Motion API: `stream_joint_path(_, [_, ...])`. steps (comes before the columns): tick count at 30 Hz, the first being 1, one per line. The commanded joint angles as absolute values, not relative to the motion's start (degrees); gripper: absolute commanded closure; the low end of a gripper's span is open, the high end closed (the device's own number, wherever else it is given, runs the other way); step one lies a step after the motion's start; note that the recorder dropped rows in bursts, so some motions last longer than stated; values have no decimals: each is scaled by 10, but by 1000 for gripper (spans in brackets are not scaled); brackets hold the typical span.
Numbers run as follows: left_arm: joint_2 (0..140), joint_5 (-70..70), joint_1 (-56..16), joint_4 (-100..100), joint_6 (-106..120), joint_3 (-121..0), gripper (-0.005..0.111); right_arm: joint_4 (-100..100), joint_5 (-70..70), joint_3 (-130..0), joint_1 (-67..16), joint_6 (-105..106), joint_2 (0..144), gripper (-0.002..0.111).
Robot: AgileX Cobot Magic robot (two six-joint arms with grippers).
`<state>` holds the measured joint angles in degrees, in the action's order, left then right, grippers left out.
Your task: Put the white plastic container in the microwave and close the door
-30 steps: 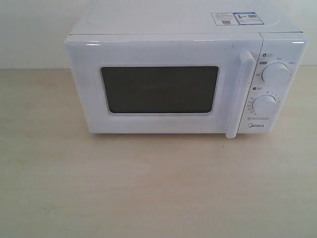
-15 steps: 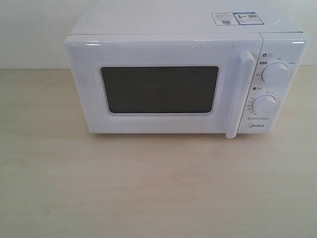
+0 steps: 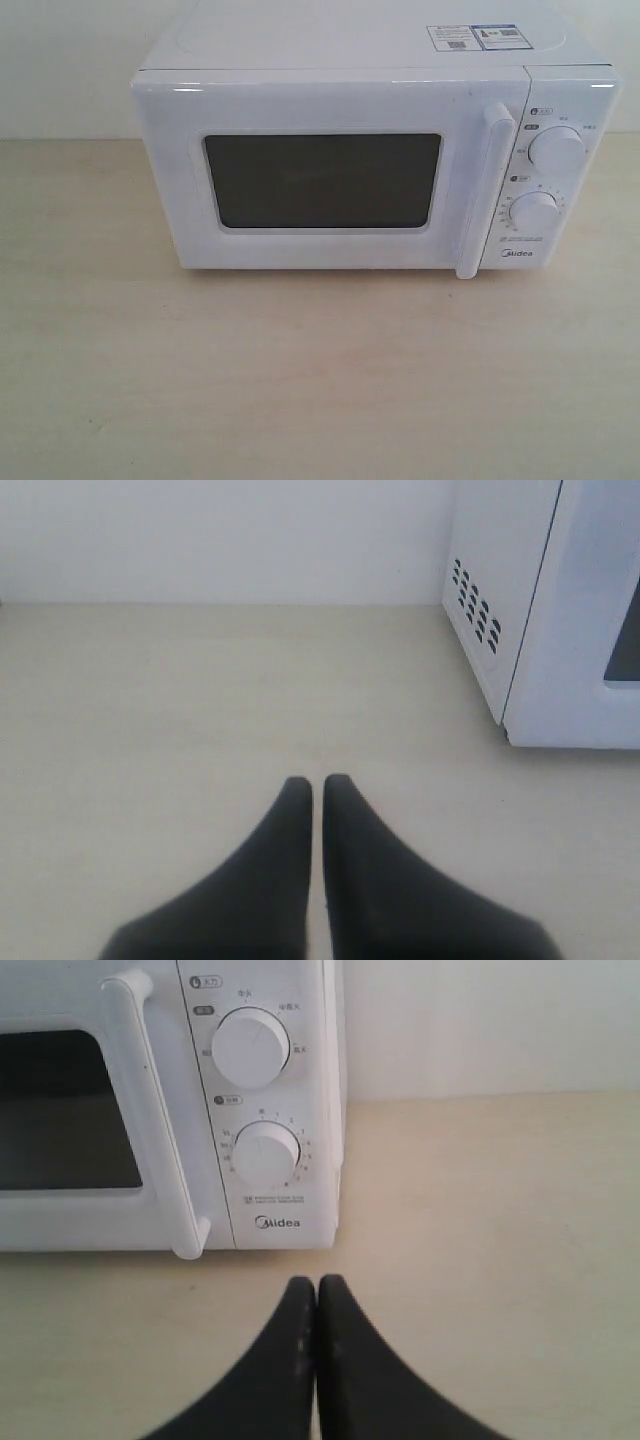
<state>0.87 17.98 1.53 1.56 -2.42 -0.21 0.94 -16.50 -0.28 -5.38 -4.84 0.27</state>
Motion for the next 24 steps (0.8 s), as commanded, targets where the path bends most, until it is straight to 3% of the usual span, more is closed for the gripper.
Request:
stream_joint_path(1, [4, 180, 17, 11, -29, 0, 102, 14, -189, 0, -52, -20, 0, 108])
stream_joint_path(24, [4, 180, 17, 11, -29, 0, 102, 14, -187, 0, -52, -40, 0, 108])
